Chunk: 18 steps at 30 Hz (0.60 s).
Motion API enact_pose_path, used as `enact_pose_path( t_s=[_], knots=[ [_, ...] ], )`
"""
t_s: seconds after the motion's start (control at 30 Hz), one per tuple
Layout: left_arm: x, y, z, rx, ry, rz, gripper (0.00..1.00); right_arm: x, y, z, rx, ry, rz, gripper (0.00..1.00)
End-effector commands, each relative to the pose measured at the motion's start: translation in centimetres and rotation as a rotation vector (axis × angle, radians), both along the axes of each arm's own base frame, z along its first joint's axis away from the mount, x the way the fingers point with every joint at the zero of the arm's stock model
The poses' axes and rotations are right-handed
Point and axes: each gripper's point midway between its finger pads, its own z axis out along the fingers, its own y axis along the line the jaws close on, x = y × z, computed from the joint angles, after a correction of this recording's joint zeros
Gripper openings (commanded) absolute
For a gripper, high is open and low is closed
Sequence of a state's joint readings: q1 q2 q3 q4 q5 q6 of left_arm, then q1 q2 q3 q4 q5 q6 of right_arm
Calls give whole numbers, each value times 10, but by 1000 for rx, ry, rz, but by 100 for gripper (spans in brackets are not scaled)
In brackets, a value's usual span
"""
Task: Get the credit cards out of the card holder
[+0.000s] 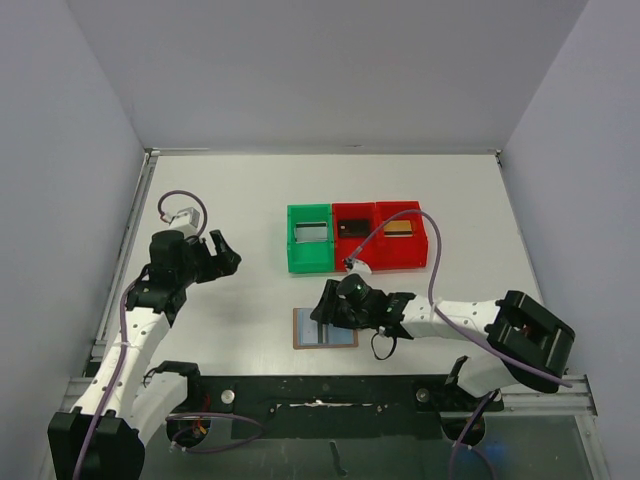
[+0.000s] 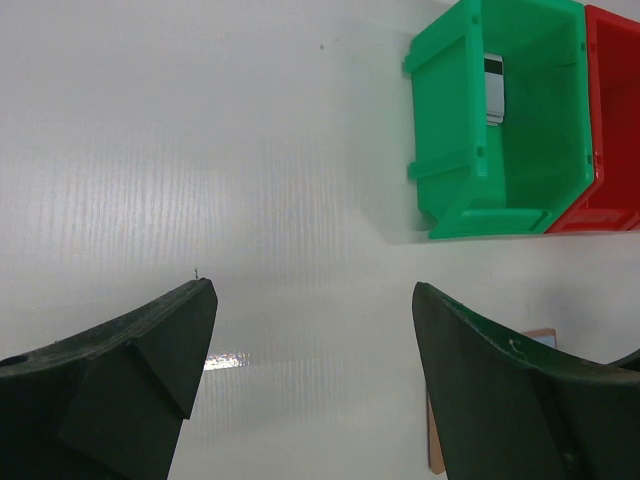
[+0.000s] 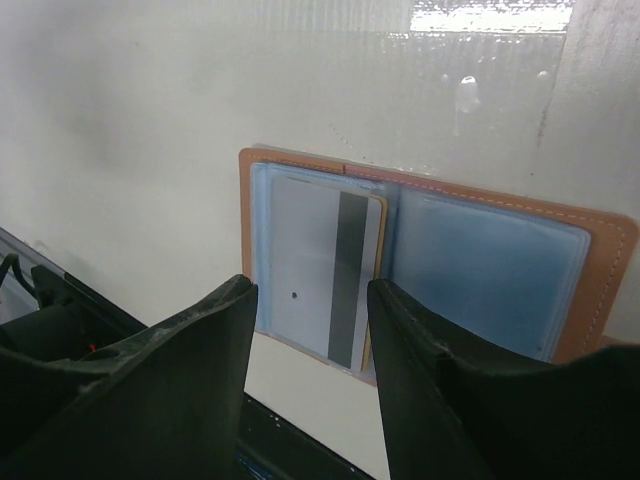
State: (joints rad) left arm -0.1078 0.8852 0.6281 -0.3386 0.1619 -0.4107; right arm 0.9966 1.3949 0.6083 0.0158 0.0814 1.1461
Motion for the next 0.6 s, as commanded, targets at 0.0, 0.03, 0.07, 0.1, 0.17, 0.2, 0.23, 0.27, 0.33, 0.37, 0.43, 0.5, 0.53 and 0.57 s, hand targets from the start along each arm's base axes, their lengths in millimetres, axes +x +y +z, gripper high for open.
enact_pose_path(
  t_s=[0.0,0.03,0.07,0.1,0.17,0.2,0.23,0.27,0.33,0.37,0.43,0.5,0.53,0.57],
  knots=[
    [11,-1,16,-11,-72,-7,79,4,15,8,27,4,-2,48],
    [10,-1,15,-11,-71,-8,79,3,13,4,17,16,-5,48],
    [10,-1,16,-11,-73,-6,79,1,12,-2,7,28,-5,48],
    [10,-1,15,-12,-71,-8,78,0,12,-6,-1,40,-4,48],
    [10,-3,15,-15,-68,-14,77,-3,11,-15,-15,60,5,45],
    [10,-4,15,-18,-65,-19,76,-5,11,-18,-20,67,12,41],
    [10,-5,15,-20,-64,-24,75,-6,10,-22,-26,75,12,36],
    [9,-7,14,-23,-59,-32,74,-6,9,-26,-33,81,10,31],
    [8,-14,14,-33,-53,-57,71,-8,5,-31,-46,89,3,23],
    [6,-20,13,-40,-45,-72,69,-8,2,-34,-53,95,-1,19],
    [0,-38,10,-75,-22,-113,65,-9,-1,-38,-55,98,-7,13],
    [-11,-60,4,-123,11,-159,61,-10,-5,-40,-43,103,-13,6],
    [-16,-69,1,-151,30,-175,59,-10,-5,-40,-27,100,-12,4],
    [-23,-80,-2,-181,49,-195,55,-10,-5,-40,-8,101,-12,1]
  ],
)
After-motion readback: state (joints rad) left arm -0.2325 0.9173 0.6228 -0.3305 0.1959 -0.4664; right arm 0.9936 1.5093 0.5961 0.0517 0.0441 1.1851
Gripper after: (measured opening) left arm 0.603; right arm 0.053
